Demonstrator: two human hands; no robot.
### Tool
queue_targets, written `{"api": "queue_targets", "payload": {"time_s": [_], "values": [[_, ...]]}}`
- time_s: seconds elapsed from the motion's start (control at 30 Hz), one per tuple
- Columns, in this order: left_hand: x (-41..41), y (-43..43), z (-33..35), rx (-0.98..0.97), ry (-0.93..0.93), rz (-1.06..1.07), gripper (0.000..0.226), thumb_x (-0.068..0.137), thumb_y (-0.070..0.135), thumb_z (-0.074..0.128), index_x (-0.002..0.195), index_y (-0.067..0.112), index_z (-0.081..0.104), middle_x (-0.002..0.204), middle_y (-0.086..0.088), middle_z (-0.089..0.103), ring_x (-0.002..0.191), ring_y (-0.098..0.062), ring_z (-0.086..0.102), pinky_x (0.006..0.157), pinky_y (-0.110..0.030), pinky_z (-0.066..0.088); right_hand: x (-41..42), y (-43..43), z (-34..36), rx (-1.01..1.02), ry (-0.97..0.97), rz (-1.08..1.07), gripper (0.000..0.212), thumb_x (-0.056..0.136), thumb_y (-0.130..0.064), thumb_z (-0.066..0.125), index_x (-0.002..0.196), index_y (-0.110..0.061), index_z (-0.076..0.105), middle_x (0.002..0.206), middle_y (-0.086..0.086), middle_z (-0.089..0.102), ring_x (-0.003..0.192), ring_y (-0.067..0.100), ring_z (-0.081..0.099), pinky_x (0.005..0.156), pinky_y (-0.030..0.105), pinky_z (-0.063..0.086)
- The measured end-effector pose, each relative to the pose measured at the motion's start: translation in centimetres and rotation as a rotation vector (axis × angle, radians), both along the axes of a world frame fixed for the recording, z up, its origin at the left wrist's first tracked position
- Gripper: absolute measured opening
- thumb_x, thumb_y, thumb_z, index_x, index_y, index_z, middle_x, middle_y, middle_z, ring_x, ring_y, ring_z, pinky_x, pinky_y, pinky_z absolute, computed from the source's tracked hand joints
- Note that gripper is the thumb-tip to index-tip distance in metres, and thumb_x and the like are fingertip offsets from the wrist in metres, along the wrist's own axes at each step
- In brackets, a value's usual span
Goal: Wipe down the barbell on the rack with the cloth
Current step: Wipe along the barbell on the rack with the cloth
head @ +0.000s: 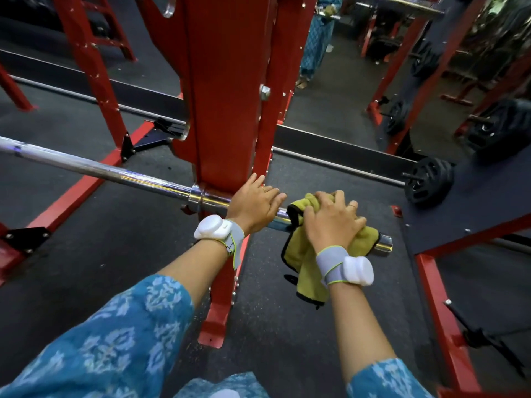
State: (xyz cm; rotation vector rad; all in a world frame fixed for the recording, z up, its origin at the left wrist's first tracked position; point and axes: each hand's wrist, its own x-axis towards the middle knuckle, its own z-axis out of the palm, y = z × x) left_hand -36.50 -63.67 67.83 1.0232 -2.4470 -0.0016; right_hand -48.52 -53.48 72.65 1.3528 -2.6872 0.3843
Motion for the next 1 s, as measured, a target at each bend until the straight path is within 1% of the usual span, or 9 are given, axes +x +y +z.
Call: {"api": "queue_targets", "payload": {"time_s": [0.1, 0.2, 0.33, 0.47, 0.57, 0.63, 0.77, 0.9, 1.0], "values": [[0.0, 0.0, 0.4, 0.07, -0.084, 0.022, 0.078, 0.088, 0.043, 0.001, 0.109, 0.011, 0.069, 0.109, -0.013, 0.069, 0.126, -0.035, 0.045, 0.112, -0.037, 0.014, 1.4, -1.2, 0.2, -0.015, 0.009, 0.063, 0.033, 0.091, -0.039, 0.045, 0.118, -0.027, 0.059, 0.12, 0.004, 0.049, 0.115, 0.034, 0.039, 0.09, 0.045, 0.029], [0.2, 0.0, 0.4, 0.086, -0.132, 0.036, 0.088, 0.084, 0.043, -0.009, 0.114, 0.013, 0.067, 0.112, -0.014, 0.067, 0.132, -0.03, 0.039, 0.115, -0.033, 0.008, 1.4, -1.1, 0.1, -0.003, 0.012, 0.096, 0.034, 0.091, -0.042, 0.045, 0.12, -0.028, 0.058, 0.121, 0.003, 0.048, 0.116, 0.034, 0.039, 0.089, 0.044, 0.03], [0.2, 0.0, 0.1, 0.075, -0.166, 0.055, 0.085, 0.087, 0.044, -0.005, 0.098, 0.009, 0.072, 0.104, -0.019, 0.069, 0.131, -0.03, 0.041, 0.116, -0.033, 0.008, -0.4, 0.0, 0.0, -0.019, 0.001, 0.074, 0.034, 0.092, -0.043, 0.045, 0.121, -0.029, 0.057, 0.121, 0.004, 0.048, 0.115, 0.034, 0.04, 0.089, 0.045, 0.031], [0.3, -0.1, -0.1, 0.077, -0.155, 0.05, 0.085, 0.086, 0.044, -0.006, 0.09, 0.008, 0.072, 0.097, -0.02, 0.07, 0.129, -0.031, 0.044, 0.116, -0.034, 0.01, -2.6, 1.2, -0.1, -0.044, -0.024, -0.036, 0.034, 0.091, -0.041, 0.045, 0.12, -0.03, 0.058, 0.121, 0.005, 0.048, 0.114, 0.034, 0.04, 0.09, 0.046, 0.031], [0.3, 0.0, -0.2, 0.073, -0.143, 0.056, 0.08, 0.09, 0.042, -0.001, 0.088, 0.007, 0.072, 0.095, -0.021, 0.07, 0.127, -0.032, 0.045, 0.116, -0.034, 0.011, -1.9, 0.7, 0.0, -0.023, -0.014, -0.056, 0.033, 0.09, -0.039, 0.044, 0.118, -0.028, 0.059, 0.121, 0.004, 0.047, 0.115, 0.034, 0.038, 0.091, 0.046, 0.031], [0.2, -0.1, -0.2, 0.062, -0.144, 0.063, 0.082, 0.089, 0.042, -0.002, 0.09, 0.007, 0.072, 0.095, -0.022, 0.07, 0.126, -0.033, 0.046, 0.115, -0.034, 0.012, 0.0, 0.0, 0.2, -0.015, 0.004, -0.013, 0.033, 0.09, -0.04, 0.043, 0.118, -0.027, 0.058, 0.12, 0.004, 0.047, 0.115, 0.033, 0.038, 0.09, 0.045, 0.031], [0.3, -0.2, -0.2, 0.064, -0.144, 0.046, 0.084, 0.087, 0.041, -0.004, 0.101, 0.008, 0.072, 0.098, -0.022, 0.069, 0.124, -0.034, 0.048, 0.114, -0.034, 0.011, 2.3, -0.5, -0.3, -0.024, 0.033, 0.104, 0.038, 0.088, -0.04, 0.047, 0.122, -0.026, 0.054, 0.122, 0.005, 0.046, 0.115, 0.034, 0.037, 0.088, 0.045, 0.03], [0.4, 0.0, -0.1, 0.051, -0.118, 0.042, 0.078, 0.091, 0.04, 0.003, 0.081, 0.004, 0.071, 0.086, -0.026, 0.069, 0.119, -0.037, 0.052, 0.114, -0.037, 0.017, 0.2, 0.7, -0.3, -0.031, 0.033, 0.083, 0.04, 0.087, -0.041, 0.05, 0.125, -0.029, 0.053, 0.123, 0.005, 0.046, 0.113, 0.033, 0.038, 0.087, 0.044, 0.031], [0.5, 0.2, 0.1, 0.041, -0.123, 0.039, 0.079, 0.09, 0.041, 0.001, 0.082, 0.004, 0.071, 0.087, -0.026, 0.068, 0.121, -0.037, 0.05, 0.114, -0.037, 0.016, -2.0, 2.0, -0.5, -0.057, 0.016, -0.027, 0.039, 0.087, -0.039, 0.051, 0.124, -0.028, 0.054, 0.124, 0.006, 0.045, 0.112, 0.034, 0.039, 0.087, 0.044, 0.032]]}}
